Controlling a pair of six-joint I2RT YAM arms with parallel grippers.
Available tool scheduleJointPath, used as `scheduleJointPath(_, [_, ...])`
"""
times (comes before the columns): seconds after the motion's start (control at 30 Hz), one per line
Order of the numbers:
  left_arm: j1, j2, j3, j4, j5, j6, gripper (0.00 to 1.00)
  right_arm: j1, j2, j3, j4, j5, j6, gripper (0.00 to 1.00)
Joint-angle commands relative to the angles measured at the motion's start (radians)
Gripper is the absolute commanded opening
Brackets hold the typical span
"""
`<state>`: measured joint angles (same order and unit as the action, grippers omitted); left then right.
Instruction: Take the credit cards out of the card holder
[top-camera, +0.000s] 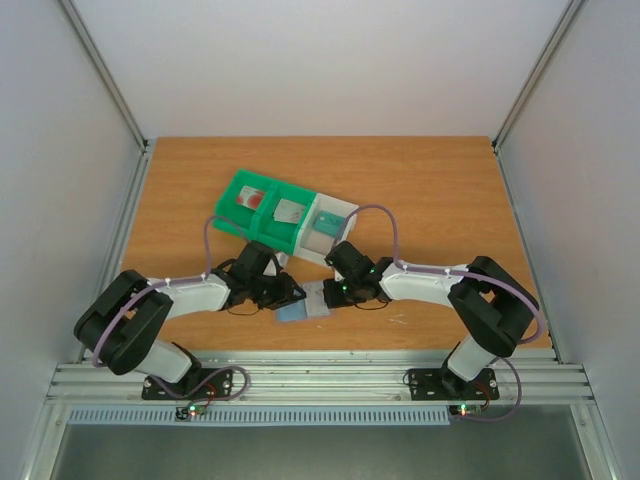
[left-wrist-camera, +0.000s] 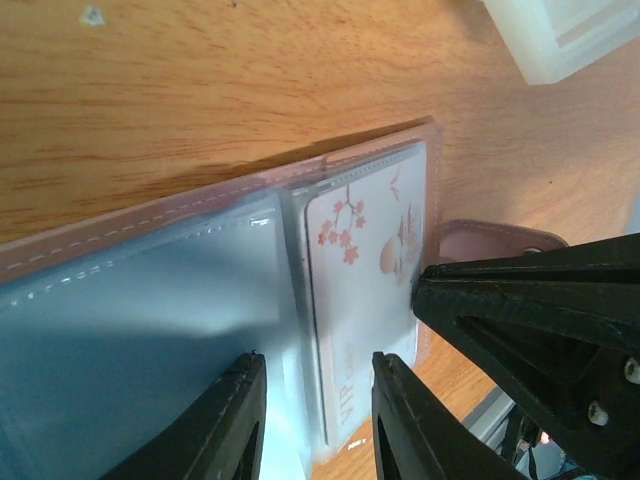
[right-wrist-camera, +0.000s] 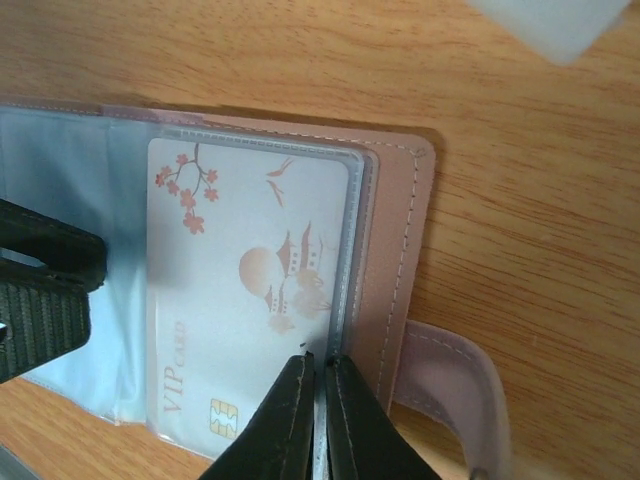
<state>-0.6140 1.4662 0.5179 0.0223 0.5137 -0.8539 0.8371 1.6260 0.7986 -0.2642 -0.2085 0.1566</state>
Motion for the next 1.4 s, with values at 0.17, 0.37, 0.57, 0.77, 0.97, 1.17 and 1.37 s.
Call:
scheduleJointPath(0.17, [-0.006, 0.026, -0.025, 0.082, -0.022, 0.009, 0.3, 0.009, 0.047, -0.041, 0.084, -0.057, 0.051, 0.04])
scheduleJointPath(0.37, [-0.006, 0.019, -0.051, 0.148, -0.004, -0.018, 0.21, 0.009, 0.057, -0.053, 0.104, -0.066, 0.064, 0.04])
scheduleJointPath(0.57, [-0.007, 0.013, -0.052, 0.168, 0.006, -0.018, 0.18, 0.008, 0.062, -0.049, 0.106, -0.067, 0.065, 0.04])
scheduleJointPath(0.77, [-0.006, 0.026, -0.053, 0.185, 0.017, -0.017, 0.13, 0.009, 0.067, -0.048, 0.112, -0.073, 0.062, 0.04])
scheduleJointPath(0.97, [-0.007, 0.009, -0.064, 0.212, 0.018, -0.022, 0.0, 0.008, 0.064, -0.051, 0.106, -0.06, 0.056, 0.03])
scheduleJointPath(1.17, [-0.007, -0.004, -0.055, 0.169, 0.018, -0.002, 0.0, 0.007, 0.034, -0.056, 0.088, -0.021, 0.044, 0.02])
scheduleJointPath(1.37, [-0.006, -0.033, -0.069, 0.142, 0.011, 0.0, 0.0, 0.004, 0.043, -0.064, 0.08, 0.008, 0.032, 0.01])
